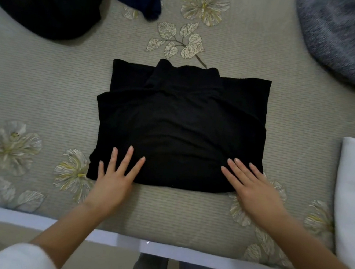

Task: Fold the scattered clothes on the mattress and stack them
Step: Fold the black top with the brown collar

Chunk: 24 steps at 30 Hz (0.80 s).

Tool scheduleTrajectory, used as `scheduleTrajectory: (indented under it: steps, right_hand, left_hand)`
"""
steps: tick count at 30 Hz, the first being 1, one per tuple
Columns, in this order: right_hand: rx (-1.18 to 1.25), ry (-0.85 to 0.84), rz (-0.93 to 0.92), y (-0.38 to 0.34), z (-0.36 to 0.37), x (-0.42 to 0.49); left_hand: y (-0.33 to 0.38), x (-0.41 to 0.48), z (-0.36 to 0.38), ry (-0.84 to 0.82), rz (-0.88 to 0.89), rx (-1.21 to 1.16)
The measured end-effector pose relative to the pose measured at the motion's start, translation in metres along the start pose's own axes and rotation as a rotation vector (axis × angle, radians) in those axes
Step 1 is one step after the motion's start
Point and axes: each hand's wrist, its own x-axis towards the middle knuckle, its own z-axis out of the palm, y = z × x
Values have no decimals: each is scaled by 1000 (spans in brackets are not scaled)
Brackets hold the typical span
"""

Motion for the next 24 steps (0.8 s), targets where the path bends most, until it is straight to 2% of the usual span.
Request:
scheduleTrajectory:
  steps: [4,6,9,12,13,16,18,19,21,24]
  right_hand:
    - [17,135,-4,-3,-13,2]
    - [80,92,-5,-4,-23,-7]
    - [130,0,-41,-14,-21,-34]
    - [192,-73,-42,-24,-14,-55]
    - [311,-53,53,-25,-16,-57]
    - [746,98,487,-21,-28,-46]
    - [806,259,700,-14,-34,-32]
    - [805,280,797,-9,-36,-26]
    - [817,196,976,0,-32,-15]
    - [974,28,1162,-1,-22,-6]
  left_hand:
    - [1,2,-18,-46,-54,10]
    - [-7,-8,-16,29,20,47]
    - [-18,-28,2,28,71,90]
    - [2,-43,10,35,60,-11]
    - [11,-45,11,90,39,-63]
    - [47,-33,3,185,-20,-234]
    - [76,-14,-5,240,19,-297]
    - [91,-5,-6,245,38,-312]
    - [117,12,-6,223,41,-326]
    - [144,26,9,90,-12,-278]
